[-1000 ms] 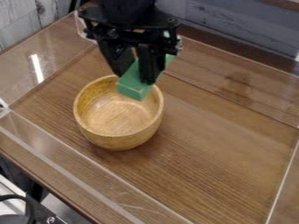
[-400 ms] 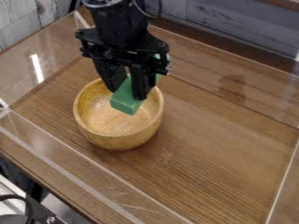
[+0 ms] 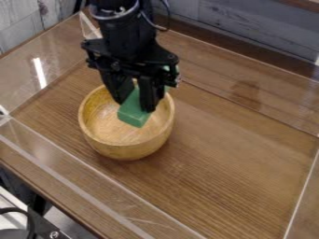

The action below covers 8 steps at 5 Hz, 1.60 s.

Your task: Put the green block in the brown bowl

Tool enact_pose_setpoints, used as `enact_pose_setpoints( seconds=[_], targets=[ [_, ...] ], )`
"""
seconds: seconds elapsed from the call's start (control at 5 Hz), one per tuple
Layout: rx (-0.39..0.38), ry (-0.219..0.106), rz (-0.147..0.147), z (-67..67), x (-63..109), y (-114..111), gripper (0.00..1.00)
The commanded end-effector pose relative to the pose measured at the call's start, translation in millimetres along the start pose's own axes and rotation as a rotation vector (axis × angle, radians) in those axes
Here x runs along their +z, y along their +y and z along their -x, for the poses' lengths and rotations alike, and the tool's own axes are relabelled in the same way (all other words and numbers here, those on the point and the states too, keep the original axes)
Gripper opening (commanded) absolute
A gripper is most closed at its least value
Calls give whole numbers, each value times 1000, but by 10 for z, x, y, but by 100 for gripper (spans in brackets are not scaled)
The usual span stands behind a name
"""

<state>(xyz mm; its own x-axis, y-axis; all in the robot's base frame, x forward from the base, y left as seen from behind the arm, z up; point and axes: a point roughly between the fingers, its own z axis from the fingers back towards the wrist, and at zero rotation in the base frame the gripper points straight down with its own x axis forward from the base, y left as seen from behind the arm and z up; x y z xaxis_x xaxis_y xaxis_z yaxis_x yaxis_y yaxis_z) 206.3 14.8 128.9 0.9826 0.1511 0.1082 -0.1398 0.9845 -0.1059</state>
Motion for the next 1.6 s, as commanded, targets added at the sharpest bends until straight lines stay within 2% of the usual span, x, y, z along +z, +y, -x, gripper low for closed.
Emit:
enact_pose_setpoints(
  seconds=[0.0,0.6,1.4],
  targets=[
    [20,-28,-1,-53,27,33,0],
    [59,-17,14,-99,9,69,0],
    [118,-10,45,-191,71,78,0]
  ],
)
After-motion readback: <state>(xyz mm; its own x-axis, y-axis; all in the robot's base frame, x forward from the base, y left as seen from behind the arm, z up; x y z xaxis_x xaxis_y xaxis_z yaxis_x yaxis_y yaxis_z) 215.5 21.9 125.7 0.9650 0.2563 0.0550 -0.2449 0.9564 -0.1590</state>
